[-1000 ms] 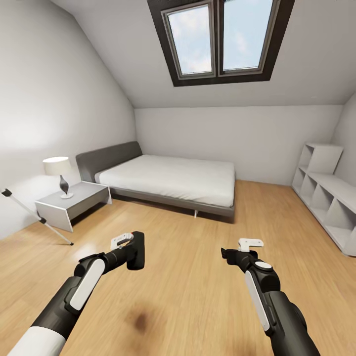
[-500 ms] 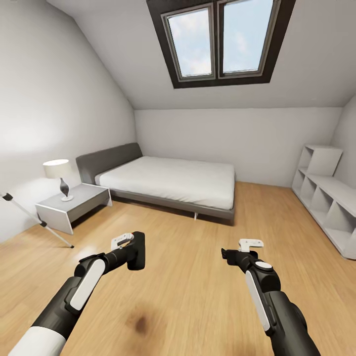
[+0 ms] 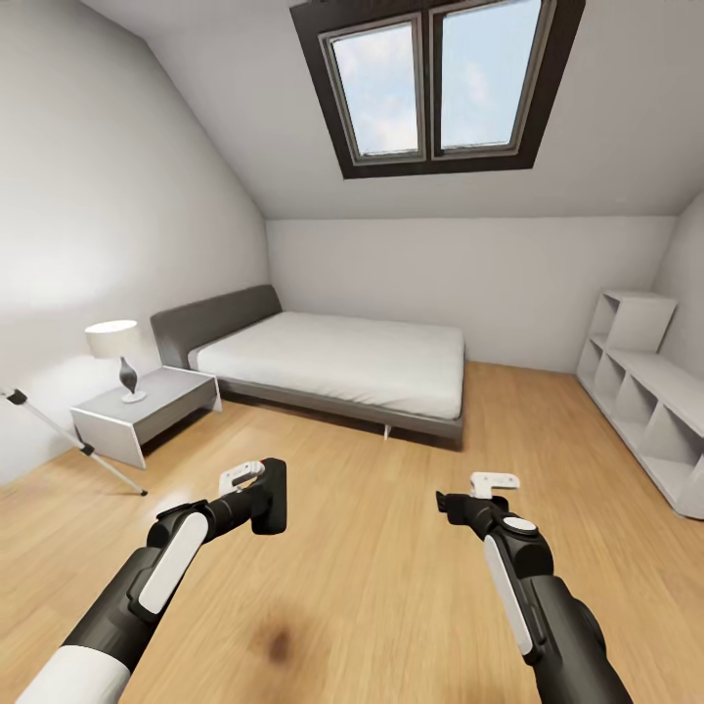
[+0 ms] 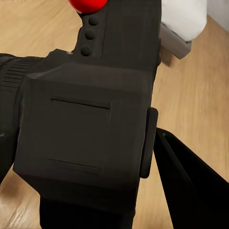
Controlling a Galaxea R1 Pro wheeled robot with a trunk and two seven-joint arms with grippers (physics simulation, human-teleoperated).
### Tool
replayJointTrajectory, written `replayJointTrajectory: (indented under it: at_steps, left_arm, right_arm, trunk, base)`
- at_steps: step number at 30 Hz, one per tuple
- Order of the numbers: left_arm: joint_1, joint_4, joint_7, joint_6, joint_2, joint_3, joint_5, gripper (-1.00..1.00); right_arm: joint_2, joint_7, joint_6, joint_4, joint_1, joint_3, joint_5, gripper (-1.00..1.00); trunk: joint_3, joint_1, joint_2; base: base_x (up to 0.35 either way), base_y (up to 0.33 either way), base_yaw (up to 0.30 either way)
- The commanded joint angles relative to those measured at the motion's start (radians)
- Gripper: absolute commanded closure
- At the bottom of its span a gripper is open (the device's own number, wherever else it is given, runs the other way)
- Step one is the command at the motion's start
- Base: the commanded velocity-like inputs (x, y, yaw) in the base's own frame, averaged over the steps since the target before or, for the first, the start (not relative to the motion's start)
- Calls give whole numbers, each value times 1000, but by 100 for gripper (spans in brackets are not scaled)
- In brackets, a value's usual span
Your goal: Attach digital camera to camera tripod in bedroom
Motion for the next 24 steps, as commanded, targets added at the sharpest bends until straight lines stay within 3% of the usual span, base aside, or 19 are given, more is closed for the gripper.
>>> replayJointTrajectory:
  at_steps: [1,24]
  left_arm:
    - [-1,-1,7,2,1,-2,10,100]
    - [-1,1,5,2,0,-3,11,100]
  right_arm:
    - [0,-4,5,-1,-1,1,-2,-100]
    - [-2,-4,-8,7,-1,4,-2,-100]
  trunk:
    - [2,-4,7]
    - [74,-92,168]
  base:
    - [0,0,0]
    - [0,0,0]
